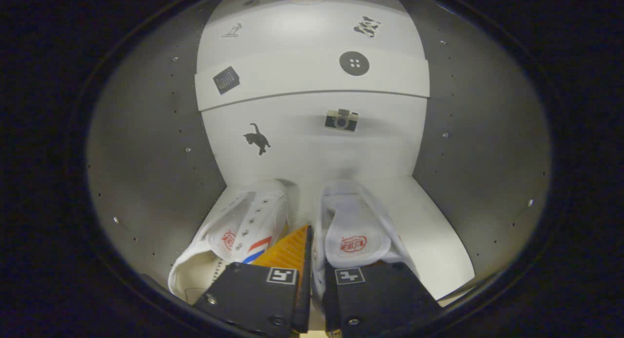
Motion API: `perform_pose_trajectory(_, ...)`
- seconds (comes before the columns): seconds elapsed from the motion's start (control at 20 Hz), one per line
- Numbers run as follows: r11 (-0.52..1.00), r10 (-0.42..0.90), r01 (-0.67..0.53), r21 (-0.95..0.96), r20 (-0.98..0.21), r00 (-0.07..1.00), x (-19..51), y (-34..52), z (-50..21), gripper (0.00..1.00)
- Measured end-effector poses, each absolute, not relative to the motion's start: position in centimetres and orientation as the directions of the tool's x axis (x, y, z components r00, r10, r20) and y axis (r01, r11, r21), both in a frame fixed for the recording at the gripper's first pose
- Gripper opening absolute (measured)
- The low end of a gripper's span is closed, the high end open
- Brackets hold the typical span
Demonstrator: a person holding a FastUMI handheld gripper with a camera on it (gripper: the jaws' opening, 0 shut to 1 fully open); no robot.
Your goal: Open the shoe cabinet door, grab the shoes and put them into the shoe cabinet, then close the shoe cabinet door.
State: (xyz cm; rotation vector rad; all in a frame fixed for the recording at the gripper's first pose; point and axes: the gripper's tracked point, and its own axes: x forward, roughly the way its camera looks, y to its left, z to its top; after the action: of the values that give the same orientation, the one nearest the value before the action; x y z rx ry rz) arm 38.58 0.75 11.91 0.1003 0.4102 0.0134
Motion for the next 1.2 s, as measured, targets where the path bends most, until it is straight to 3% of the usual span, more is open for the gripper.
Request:
perform_pose_trajectory(0.05,0.995,0.021,0.019,0.099,-0.39,0.921,38.2,0.3,12.0,0.19)
perform_pose_trajectory(0.4,0.998,0.008,0.014,0.064,-0.329,0.944,34.4,0.7,13.8,0.62)
perform_pose_trajectory(0.5,0.999,-0.023,0.033,0.028,-0.304,0.952,33.2,0.4,14.5,0.78)
perform_pose_trajectory(0.65,0.998,-0.039,0.048,0.031,-0.259,0.965,31.2,0.1,15.8,0.79)
perform_pose_trajectory(0.9,0.997,-0.045,0.058,0.047,-0.242,0.969,27.6,-0.1,16.9,0.89)
perform_pose_trajectory(1.2,1.0,-0.004,0.009,0.027,-0.191,0.981,19.9,1.8,18.1,0.95)
